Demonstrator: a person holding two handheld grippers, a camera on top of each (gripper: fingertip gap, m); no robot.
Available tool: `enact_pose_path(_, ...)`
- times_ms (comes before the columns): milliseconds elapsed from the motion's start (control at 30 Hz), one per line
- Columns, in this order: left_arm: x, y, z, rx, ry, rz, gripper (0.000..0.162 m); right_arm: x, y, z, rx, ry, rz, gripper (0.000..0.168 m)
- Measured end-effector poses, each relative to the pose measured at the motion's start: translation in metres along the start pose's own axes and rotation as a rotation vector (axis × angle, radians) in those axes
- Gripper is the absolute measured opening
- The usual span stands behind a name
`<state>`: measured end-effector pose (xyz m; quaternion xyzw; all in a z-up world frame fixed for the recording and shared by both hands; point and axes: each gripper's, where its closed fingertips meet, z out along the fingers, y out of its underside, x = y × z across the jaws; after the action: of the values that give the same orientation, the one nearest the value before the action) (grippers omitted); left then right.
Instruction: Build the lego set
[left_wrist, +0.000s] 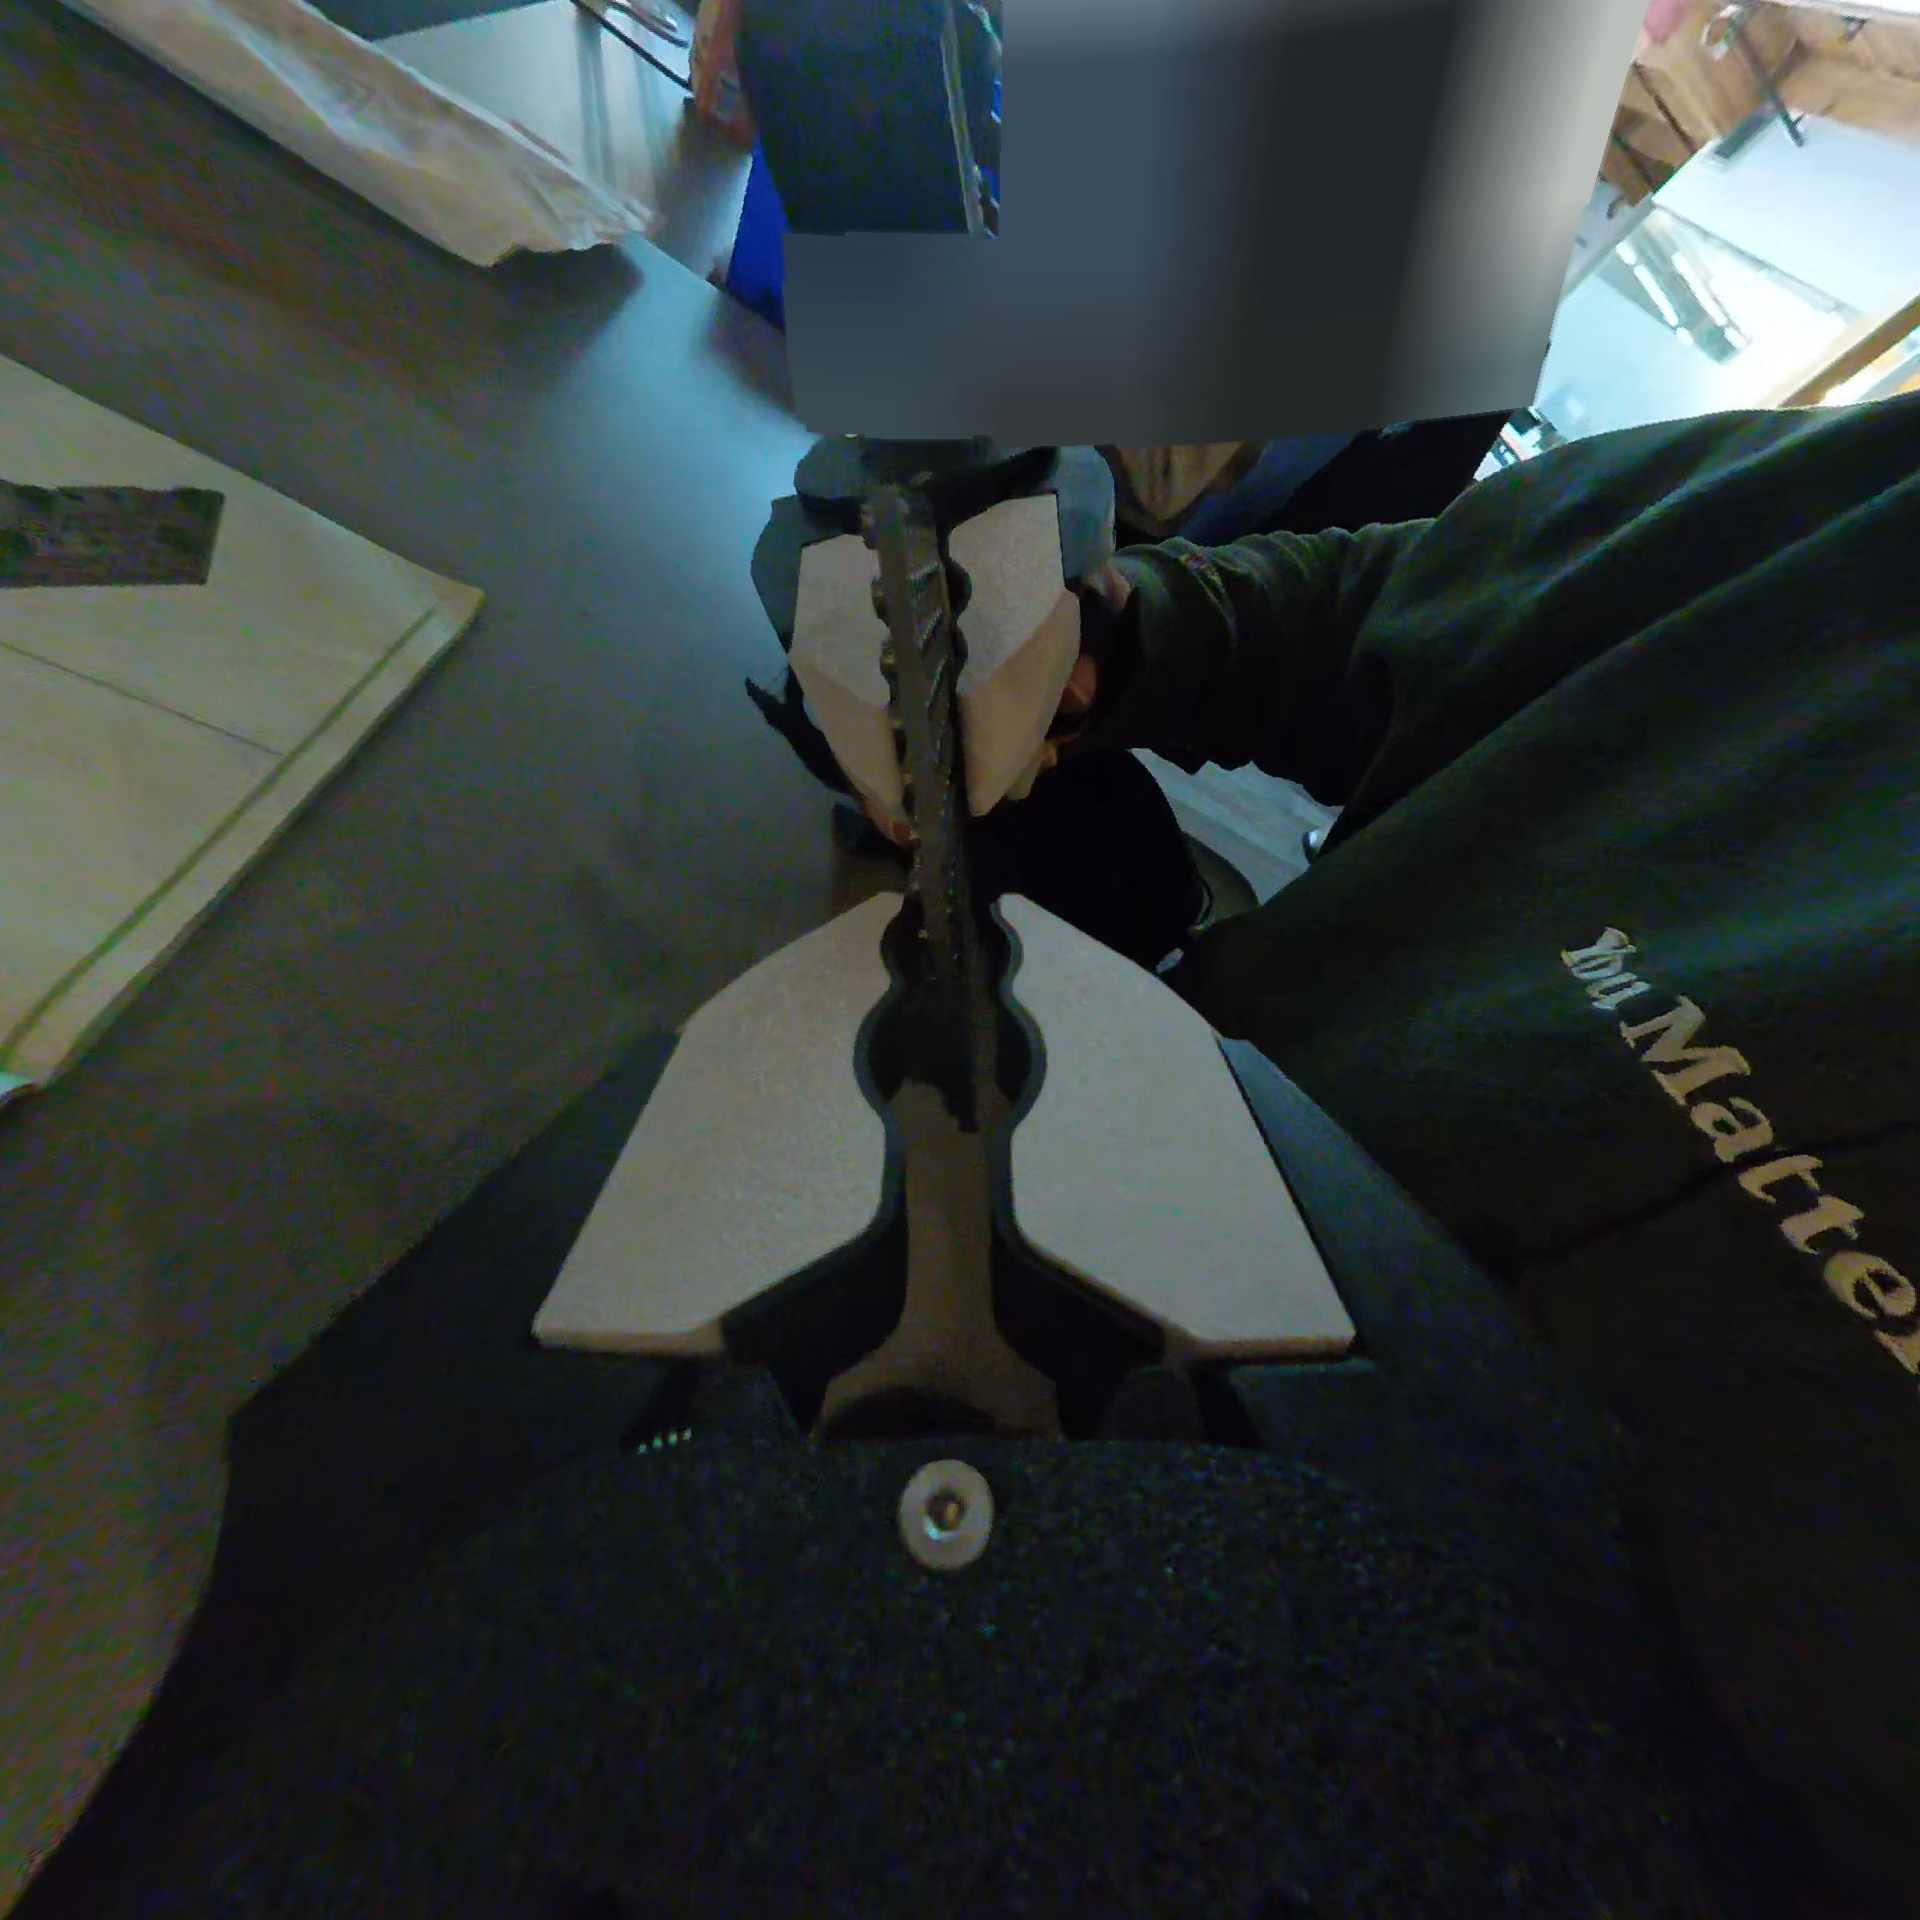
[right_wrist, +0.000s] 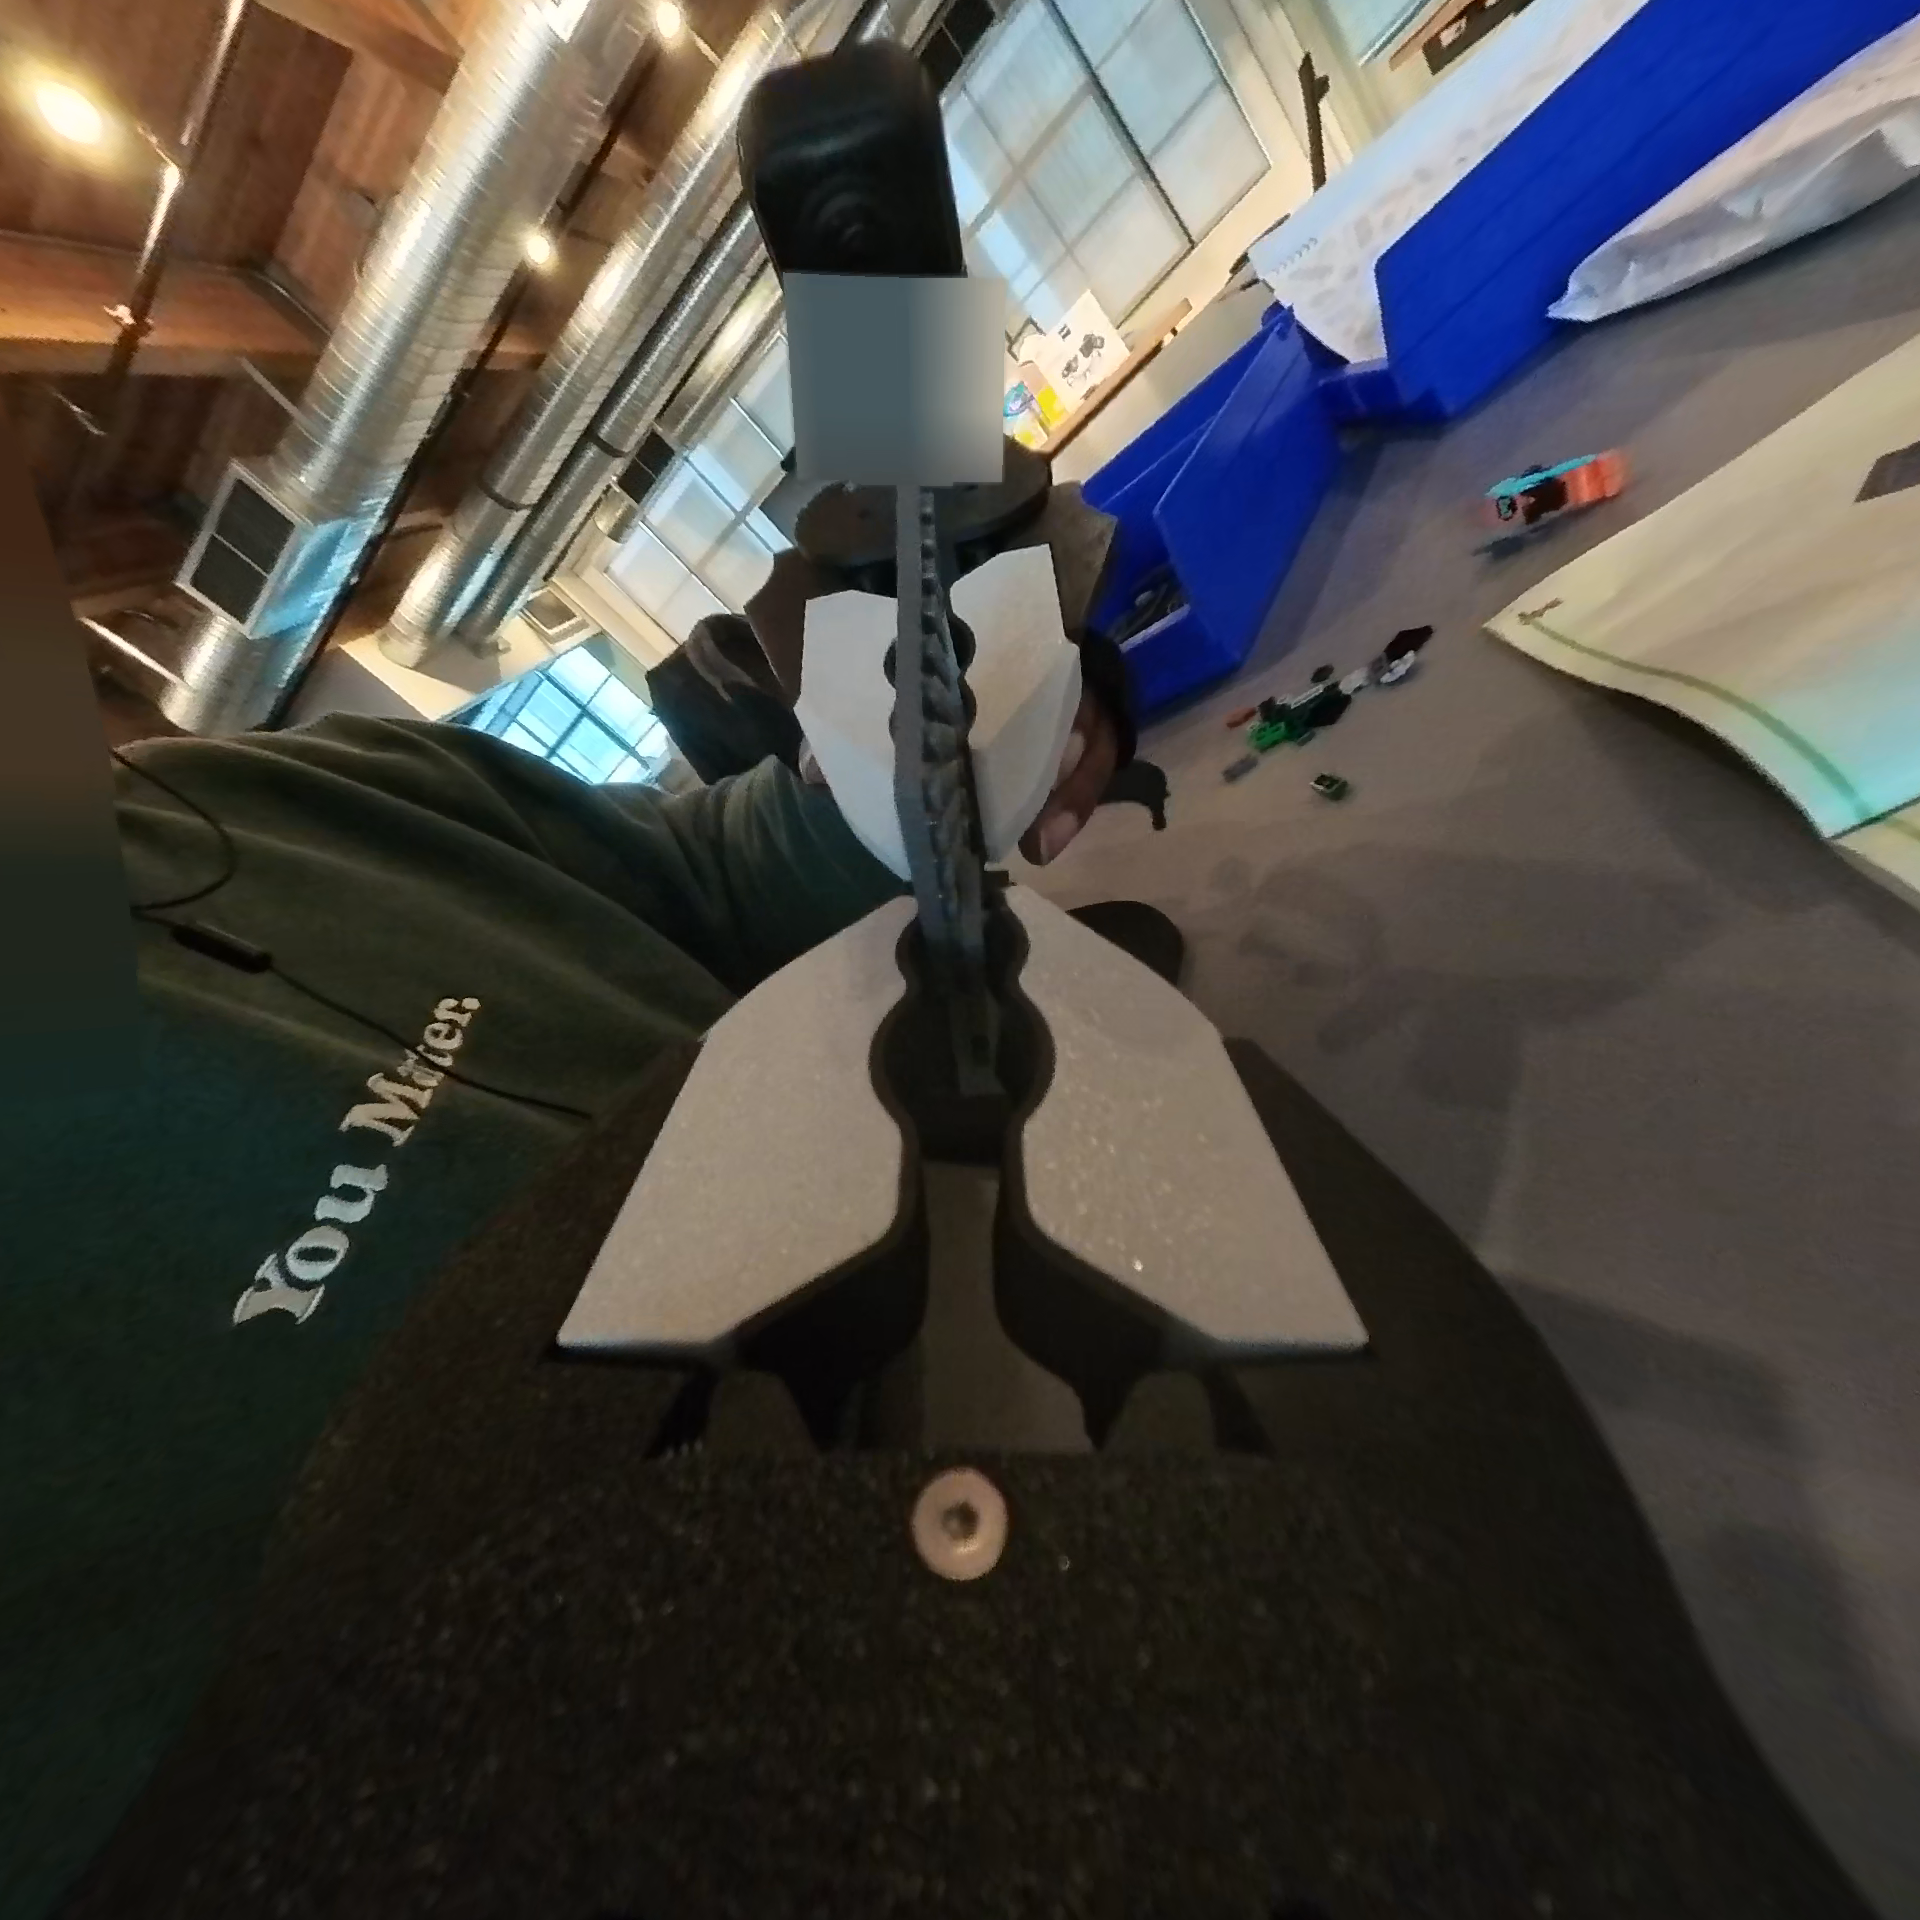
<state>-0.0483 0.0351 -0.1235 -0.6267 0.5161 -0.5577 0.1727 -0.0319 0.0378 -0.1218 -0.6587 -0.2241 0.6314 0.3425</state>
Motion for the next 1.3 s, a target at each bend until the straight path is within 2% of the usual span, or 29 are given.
enact_pose_path(300, -0.001, -0.002, -0.002, -0.009, 0.000, -0.024, 0.013, 0.002, 0.006, 0.003, -0.020, 0.007, 0.006, 0.010)
enact_pose_path(467, -0.004, -0.002, -0.001, 0.007, 0.002, -0.059, 0.005, 0.003, 0.008, 0.005, -0.037, 0.030, -0.016, 0.010)
enact_pose_path(767, -0.008, 0.002, 0.000, 0.075, 0.027, -0.135, 0.005, 0.007, 0.012, 0.005, -0.073, 0.067, -0.058, 0.010)
enact_pose_path(1033, -0.001, 0.001, -0.002, 0.083, 0.021, -0.022, 0.006, 0.000, 0.010, 0.007, -0.124, 0.071, -0.207, 0.011)
enact_pose_path(1133, 0.001, 0.002, -0.002, 0.068, 0.021, -0.003, 0.006, -0.003, 0.006, 0.006, -0.136, 0.088, -0.249, 0.022)
enact_pose_path(1233, 0.004, 0.002, -0.001, 0.070, 0.029, 0.013, 0.006, -0.005, 0.008, 0.006, -0.168, 0.080, -0.261, 0.010)
enact_pose_path(1300, 0.006, 0.002, -0.002, 0.067, 0.034, 0.020, 0.006, -0.007, 0.008, 0.007, -0.175, 0.069, -0.261, 0.010)
